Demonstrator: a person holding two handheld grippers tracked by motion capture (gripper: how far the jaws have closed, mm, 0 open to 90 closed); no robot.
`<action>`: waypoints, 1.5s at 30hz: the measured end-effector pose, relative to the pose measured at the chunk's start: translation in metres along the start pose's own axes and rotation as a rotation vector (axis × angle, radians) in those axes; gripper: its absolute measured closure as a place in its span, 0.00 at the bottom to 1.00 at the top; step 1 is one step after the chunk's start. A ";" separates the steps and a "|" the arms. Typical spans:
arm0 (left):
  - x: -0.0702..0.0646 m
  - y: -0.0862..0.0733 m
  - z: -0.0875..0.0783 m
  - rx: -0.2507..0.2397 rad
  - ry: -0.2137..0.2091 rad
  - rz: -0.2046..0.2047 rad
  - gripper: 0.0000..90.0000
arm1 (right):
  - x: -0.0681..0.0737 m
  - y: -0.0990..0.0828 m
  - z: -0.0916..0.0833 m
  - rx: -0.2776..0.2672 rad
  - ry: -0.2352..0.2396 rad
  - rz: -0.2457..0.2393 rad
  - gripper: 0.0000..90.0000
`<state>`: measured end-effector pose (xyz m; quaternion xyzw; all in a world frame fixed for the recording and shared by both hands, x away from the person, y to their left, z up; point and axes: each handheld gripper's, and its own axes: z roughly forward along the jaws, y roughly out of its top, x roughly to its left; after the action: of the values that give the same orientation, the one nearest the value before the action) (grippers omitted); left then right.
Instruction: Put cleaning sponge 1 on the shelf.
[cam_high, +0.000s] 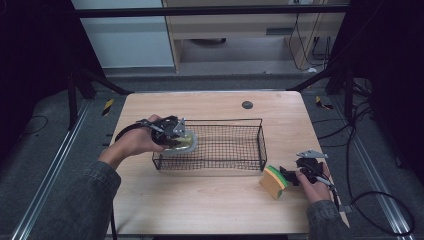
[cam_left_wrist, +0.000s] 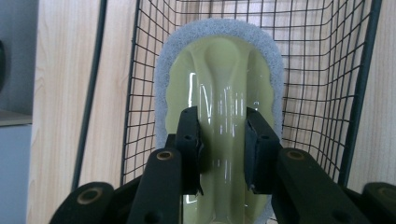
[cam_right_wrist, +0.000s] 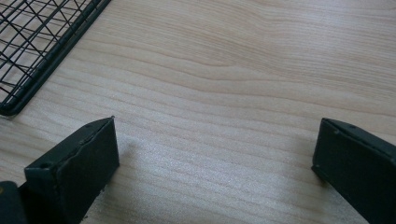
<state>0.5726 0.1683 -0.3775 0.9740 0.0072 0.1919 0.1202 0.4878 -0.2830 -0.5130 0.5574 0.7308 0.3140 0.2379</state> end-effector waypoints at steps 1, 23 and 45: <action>-0.001 0.000 0.001 0.001 -0.003 -0.001 0.78 | 0.000 0.000 0.000 0.000 0.000 0.000 0.01; -0.001 -0.010 0.025 0.025 -0.043 -0.051 0.78 | 0.000 0.000 0.000 -0.001 -0.002 -0.001 0.01; -0.006 -0.007 0.041 0.076 -0.061 -0.056 0.78 | 0.000 0.000 0.000 -0.001 -0.002 -0.002 0.01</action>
<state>0.5826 0.1647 -0.4185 0.9826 0.0380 0.1585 0.0885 0.4878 -0.2831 -0.5131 0.5567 0.7311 0.3135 0.2392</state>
